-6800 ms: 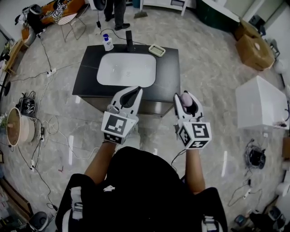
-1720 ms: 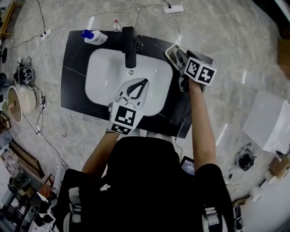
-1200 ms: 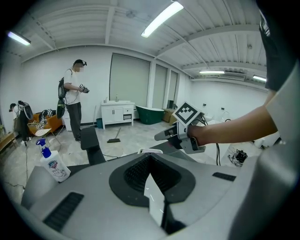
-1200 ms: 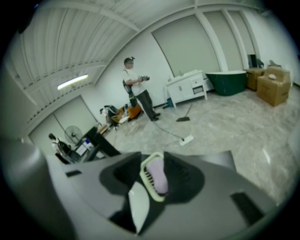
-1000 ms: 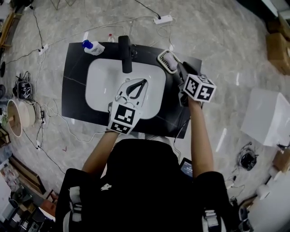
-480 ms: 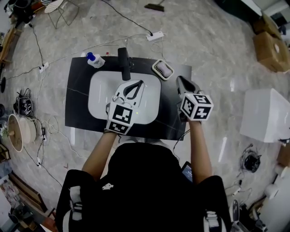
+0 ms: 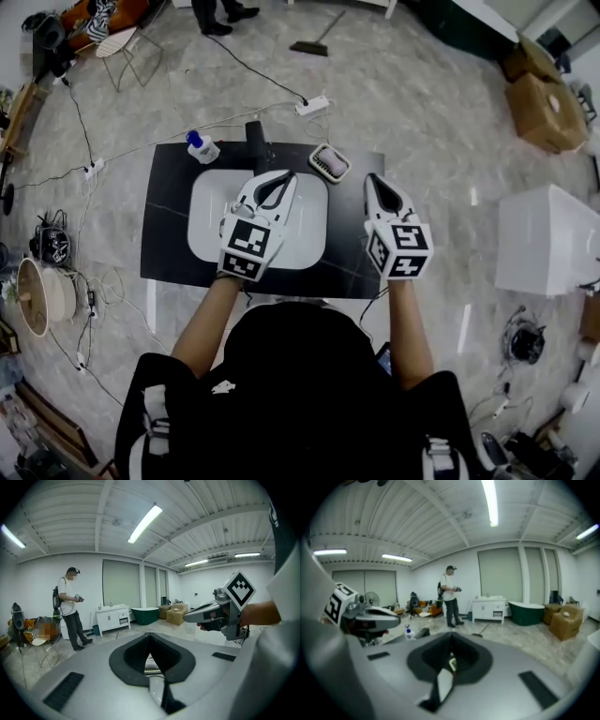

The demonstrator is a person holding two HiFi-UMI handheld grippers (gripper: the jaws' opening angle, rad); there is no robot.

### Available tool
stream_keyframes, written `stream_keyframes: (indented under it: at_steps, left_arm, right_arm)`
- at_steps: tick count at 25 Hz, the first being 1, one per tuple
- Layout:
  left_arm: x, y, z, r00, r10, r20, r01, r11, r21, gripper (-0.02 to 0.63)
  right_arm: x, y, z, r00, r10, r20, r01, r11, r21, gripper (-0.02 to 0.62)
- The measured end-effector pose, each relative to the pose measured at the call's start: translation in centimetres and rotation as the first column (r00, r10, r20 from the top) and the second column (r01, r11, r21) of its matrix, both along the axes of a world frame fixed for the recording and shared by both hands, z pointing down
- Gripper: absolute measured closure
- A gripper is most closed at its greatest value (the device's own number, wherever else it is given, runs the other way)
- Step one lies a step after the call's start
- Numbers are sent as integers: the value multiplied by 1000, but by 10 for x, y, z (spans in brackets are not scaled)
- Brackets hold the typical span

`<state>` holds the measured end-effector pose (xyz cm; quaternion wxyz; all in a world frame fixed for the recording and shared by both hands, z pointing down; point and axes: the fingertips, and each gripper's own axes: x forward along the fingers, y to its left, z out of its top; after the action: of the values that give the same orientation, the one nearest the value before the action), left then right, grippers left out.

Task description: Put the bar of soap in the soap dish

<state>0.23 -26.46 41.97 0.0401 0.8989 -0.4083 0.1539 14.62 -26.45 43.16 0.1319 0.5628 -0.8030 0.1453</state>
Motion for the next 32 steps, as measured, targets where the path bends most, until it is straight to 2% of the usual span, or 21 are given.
stream_keyframes:
  at_steps: [5,10,17,32]
  left_arm:
    - [-1,7,-27,999,7,-48,-5,999,39,581]
    - [-9,12,-48,998,3,-60,1,998,67,581]
    - [-12,20,-82,998,7,-58,3,986,167,581]
    - [-12,36,-100,995,32,-91,-12,977,211,581]
  right_arm:
    - [4,15,-35,1000,30,-4,-30,995,92,561]
    - [5,22,-61,998,56,-11,-53,986,160,561]
    - [6,31,-95,996,74,-39,-62,966,249,561]
    - [-5,38,-110,997,66,-27,-55,955,290,561]
